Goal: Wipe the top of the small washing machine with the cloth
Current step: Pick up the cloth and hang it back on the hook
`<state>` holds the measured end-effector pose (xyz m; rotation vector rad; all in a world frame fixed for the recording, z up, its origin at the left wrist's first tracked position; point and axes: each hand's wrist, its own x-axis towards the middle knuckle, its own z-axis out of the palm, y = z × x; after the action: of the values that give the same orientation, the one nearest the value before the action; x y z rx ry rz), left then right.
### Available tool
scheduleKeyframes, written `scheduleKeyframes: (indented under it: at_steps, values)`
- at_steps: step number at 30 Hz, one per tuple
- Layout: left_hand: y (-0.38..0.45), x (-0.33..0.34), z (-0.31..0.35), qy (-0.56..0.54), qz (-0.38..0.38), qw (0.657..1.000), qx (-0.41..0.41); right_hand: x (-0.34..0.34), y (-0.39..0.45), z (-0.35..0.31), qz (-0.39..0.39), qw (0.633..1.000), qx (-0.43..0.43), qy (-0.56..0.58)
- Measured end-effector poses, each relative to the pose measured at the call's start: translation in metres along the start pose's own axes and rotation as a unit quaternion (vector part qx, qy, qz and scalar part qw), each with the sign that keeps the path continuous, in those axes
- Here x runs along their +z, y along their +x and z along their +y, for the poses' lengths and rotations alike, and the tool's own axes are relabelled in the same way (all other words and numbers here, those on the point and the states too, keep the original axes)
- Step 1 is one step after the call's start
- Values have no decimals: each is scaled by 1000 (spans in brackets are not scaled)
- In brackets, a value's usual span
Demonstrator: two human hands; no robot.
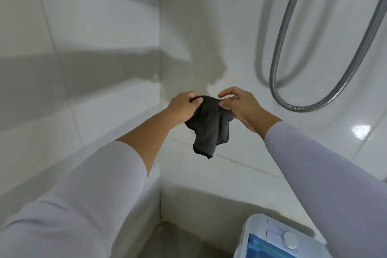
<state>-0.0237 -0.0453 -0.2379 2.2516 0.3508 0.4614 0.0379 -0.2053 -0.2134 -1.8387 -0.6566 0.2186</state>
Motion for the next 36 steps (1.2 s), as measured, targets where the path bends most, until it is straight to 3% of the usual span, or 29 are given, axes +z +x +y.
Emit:
scheduleKeyframes:
  at_steps: [7, 15, 20, 28, 31, 36]
  values:
    - [30, -105, 82, 40, 97, 994, -3, -14, 30, -123, -17, 988, -72, -134]
    - [78, -175, 148, -11, 155, 986, 60, -34, 72, -230, 73, 948, -149, -272]
    - [116, -190, 165, 24, 168, 981, 90, -41, 106, -253, 104, 941, -138, -293]
    - [152, -179, 162, 85, 181, 979, 35, -36, 142, -249, 102, 910, -127, -382]
    - [156, -169, 155, 44, 173, 984, 17, -30, 146, -244, 126, 914, -114, -369]
    - [148, -145, 150, -146, 130, 980, -37, -20, 140, -234, 160, 966, -80, -187]
